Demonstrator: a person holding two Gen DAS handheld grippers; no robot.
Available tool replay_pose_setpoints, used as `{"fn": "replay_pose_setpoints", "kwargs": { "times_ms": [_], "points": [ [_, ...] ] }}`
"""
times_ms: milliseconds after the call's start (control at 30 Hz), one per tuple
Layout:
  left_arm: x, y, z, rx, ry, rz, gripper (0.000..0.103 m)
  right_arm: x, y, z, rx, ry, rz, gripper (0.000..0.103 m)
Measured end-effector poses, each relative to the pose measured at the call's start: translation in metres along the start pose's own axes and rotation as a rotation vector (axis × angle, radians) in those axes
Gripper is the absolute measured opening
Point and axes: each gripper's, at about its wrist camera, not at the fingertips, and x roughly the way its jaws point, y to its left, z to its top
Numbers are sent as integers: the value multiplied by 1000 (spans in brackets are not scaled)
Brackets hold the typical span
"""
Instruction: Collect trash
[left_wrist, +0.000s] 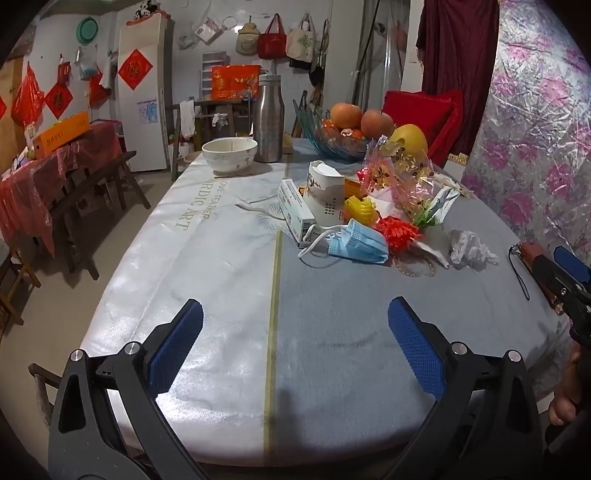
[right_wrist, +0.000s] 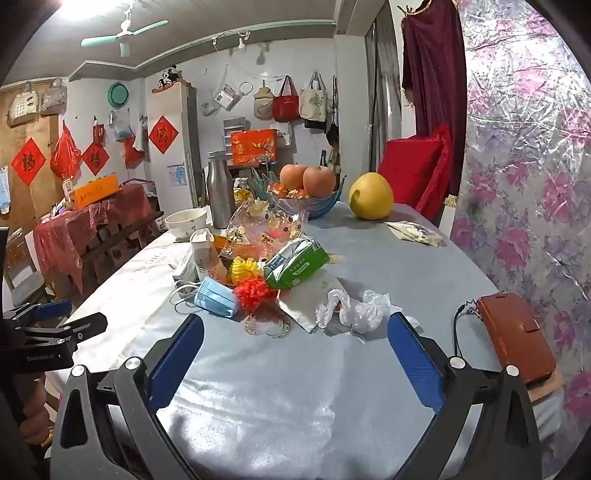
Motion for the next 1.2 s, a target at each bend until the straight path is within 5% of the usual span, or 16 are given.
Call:
{"fn": "replay_pose_setpoints", "kwargs": {
  "times_ms": [1200],
  "points": [
    [17, 5, -8, -22, 64, -13, 96, 7, -4, -7, 17, 3, 3, 98]
  ]
}}
